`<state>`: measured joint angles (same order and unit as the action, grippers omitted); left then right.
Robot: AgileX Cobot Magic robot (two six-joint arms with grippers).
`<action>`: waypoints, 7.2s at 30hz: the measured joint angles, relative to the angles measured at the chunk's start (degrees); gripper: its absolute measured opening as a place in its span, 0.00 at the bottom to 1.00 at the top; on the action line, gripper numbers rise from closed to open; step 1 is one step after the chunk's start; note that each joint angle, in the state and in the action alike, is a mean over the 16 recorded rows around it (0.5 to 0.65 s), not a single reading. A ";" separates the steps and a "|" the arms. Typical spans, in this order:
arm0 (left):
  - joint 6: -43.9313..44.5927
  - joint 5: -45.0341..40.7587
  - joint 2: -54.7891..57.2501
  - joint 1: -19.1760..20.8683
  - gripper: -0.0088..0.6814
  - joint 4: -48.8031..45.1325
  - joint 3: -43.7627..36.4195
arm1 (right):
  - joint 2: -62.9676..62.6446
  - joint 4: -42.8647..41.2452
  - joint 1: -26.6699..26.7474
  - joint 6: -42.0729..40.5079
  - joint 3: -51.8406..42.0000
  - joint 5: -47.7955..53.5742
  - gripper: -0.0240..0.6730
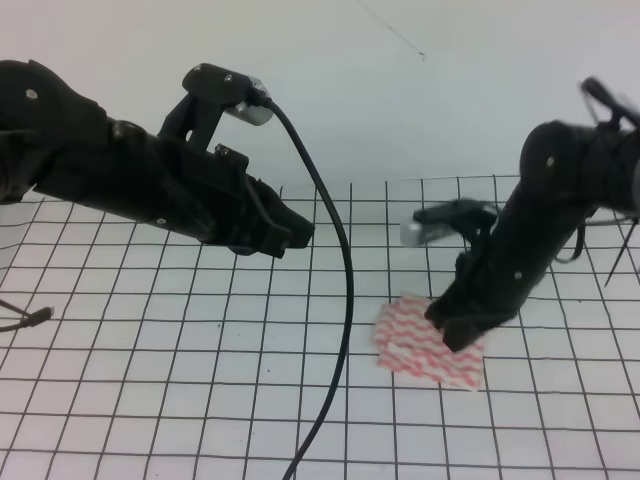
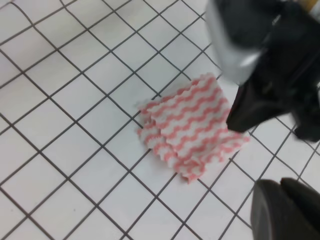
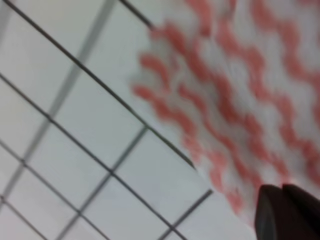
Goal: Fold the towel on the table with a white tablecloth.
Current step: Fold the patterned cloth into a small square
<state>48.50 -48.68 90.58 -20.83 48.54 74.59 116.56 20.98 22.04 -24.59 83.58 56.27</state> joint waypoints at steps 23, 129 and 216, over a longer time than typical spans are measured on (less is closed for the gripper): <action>1.00 0.05 0.00 0.00 0.01 0.07 0.00 | 3.51 8.00 2.44 -8.58 0.08 -0.97 0.04; -1.68 -8.95 33.33 -6.89 0.01 -12.74 25.94 | 0.75 1.61 -2.80 -6.01 0.46 -6.67 0.03; -2.79 -13.76 17.07 -0.07 0.01 -13.21 26.20 | 14.23 -5.98 2.04 -16.15 24.43 7.19 0.17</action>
<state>45.71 -62.44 107.64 -20.90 35.33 100.79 130.79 15.00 24.08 -40.74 108.01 63.47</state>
